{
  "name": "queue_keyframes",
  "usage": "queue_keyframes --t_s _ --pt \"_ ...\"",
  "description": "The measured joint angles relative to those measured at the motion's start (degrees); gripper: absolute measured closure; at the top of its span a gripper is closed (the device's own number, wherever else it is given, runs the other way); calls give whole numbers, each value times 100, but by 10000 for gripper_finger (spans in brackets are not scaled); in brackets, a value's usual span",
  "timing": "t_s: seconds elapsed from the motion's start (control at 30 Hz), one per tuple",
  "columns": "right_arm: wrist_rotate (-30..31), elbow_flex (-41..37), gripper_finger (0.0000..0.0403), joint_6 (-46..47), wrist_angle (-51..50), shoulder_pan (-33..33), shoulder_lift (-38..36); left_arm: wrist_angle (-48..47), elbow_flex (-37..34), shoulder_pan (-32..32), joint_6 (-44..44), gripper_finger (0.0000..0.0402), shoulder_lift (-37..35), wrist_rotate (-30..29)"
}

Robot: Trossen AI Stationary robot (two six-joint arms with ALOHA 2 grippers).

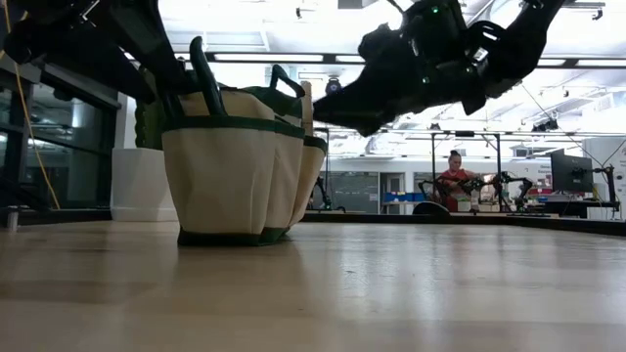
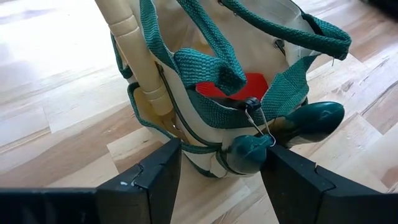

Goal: Pick & Place Garden tools in Gardening bag
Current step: Put the brown hand rake into the gardening bag

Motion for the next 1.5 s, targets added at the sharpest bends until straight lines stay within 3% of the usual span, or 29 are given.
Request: queue_keyframes --t_s 0.4,0.6,0.67,0.8,0.97,1.03,1.1,1.33,1.5 --pt "-1194 57 213 458 302 78 134 -17 2 0 7 195 0 -143" --pt "-1253 55 213 496 -22 244 105 -287 2 -91 22 195 -30 -385" --pt "-1151 55 213 505 6 316 -92 -485 4 -177 -26 195 -59 -616" --pt "-309 57 229 377 12 445 -584 -1053 7 -391 -482 195 -119 -1121" --pt "722 61 314 246 231 339 -885 -1807 9 -503 -1141 195 -114 -1168" --pt "726 59 369 293 211 217 -844 -1934 9 -487 -1193 195 -111 -1123" --pt "762 59 391 399 193 123 -751 -2059 9 -485 -1226 195 -111 -1167" --pt "960 57 399 803 207 -30 -658 -2554 9 -487 -1455 195 -111 -1203" --pt "662 224 399 939 71 -86 -562 -2934 9 -487 -1840 195 -111 -1220"
